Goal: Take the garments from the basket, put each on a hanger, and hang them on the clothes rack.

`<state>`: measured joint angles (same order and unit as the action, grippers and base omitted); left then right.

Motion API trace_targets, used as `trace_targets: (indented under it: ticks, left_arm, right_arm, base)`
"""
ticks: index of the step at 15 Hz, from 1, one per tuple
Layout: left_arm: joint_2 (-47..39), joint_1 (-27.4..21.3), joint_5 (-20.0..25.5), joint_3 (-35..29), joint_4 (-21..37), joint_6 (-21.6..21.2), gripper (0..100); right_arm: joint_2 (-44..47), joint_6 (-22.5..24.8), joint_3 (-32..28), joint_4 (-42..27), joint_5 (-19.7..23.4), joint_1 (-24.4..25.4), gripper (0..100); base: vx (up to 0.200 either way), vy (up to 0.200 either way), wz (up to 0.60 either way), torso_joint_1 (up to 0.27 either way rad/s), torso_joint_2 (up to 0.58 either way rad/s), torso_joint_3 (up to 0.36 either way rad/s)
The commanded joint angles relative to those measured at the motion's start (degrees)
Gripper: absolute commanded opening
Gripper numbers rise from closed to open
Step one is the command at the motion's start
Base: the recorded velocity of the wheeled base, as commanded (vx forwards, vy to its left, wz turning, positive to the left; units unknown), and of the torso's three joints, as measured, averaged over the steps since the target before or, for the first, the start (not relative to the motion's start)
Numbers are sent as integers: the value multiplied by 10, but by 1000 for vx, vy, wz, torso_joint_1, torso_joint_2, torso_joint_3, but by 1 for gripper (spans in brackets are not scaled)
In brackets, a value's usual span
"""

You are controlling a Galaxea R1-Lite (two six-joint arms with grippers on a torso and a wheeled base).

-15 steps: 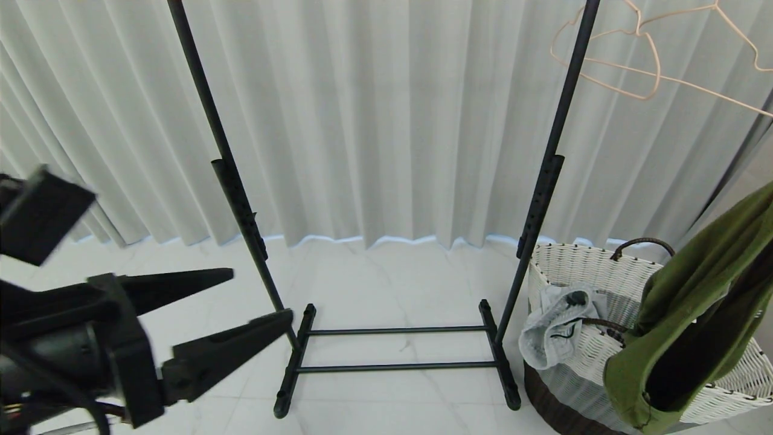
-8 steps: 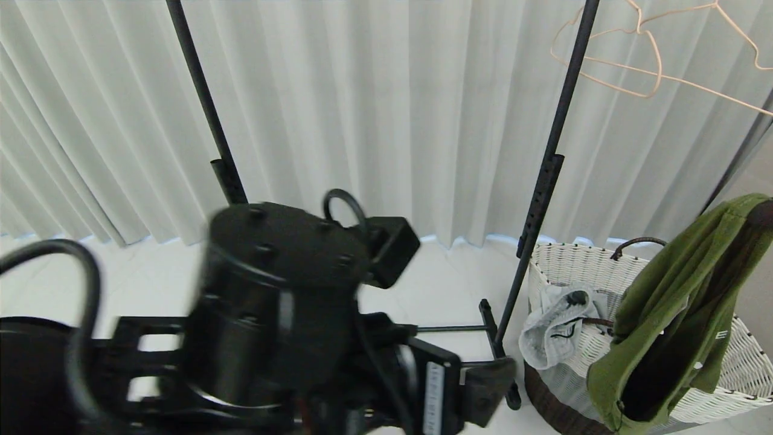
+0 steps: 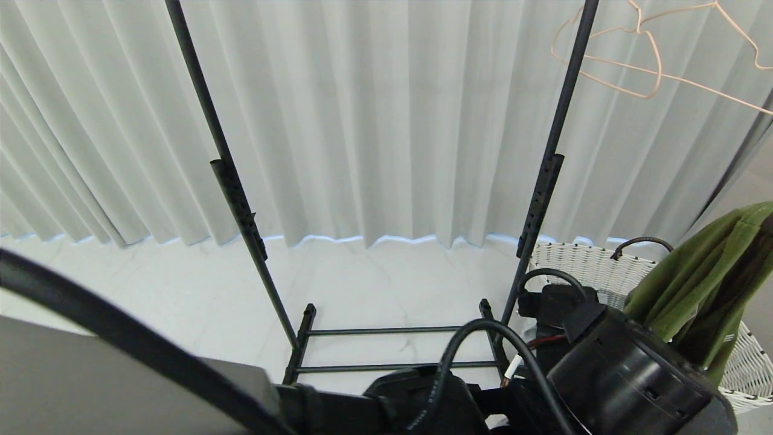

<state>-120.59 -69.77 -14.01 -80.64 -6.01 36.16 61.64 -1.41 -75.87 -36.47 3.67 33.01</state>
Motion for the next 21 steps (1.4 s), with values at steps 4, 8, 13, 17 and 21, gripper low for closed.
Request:
trace_targets:
  ticks: [4,8,13,17,21]
  left_arm:
    - [-99,9,-24,-74,-1,17,100]
    - [-92,17,-35,-44,0,18,100]
    - [-52,10,-37,6,0,19,0]
    - [83,8,-37,105,0,19,0]
    - [274,8,-35,246,3,-21,0]
  right_arm:
    - [-16,1,7,0,0,0,0]
    - [-21,1,7,0,0,0,0]
    - [-22,4,16,2,-3,-1,0]
    - [-27,9,35,70,-1,0,0]
    - [-25,53,68,120,13,0,0]
  base:
    - [0,0,0,0,0,0]
    - [0,0,0,0,0,0]
    - [0,0,0,0,0,0]
    - [0,0,0,0,0,0]
    - [0,0,0,0,0,0]
